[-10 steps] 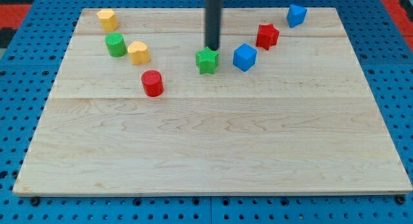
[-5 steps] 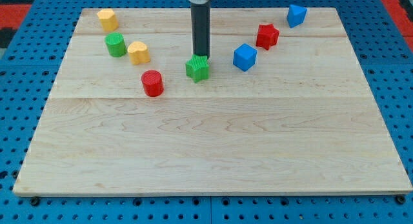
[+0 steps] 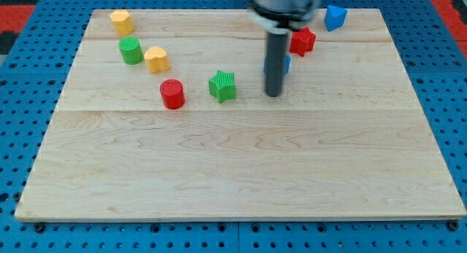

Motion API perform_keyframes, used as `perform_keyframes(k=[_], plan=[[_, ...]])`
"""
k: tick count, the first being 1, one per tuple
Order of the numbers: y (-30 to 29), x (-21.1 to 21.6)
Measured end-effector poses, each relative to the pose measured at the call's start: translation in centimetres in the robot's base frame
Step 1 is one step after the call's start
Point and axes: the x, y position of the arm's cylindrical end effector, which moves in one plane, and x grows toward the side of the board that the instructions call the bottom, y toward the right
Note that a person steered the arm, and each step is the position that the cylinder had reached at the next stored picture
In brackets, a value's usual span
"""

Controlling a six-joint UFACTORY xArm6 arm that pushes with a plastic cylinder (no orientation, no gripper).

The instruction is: Arrange the green star and blue cube in a inclined line

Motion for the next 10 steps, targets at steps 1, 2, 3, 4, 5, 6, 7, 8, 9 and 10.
perform_keyframes(k=[1,2,3,4,5,6,7,8,9,10], plan=[[1.7,-3.0],[1.5,-6.2],[-3.8,-6.9],[-3.1,-6.9],[-2.1,-9.4],[-4.0,-15.3],[-11.9,-15.5],[-18.0,-12.6],[-14.3,-7.1],[-8.0,-6.3]])
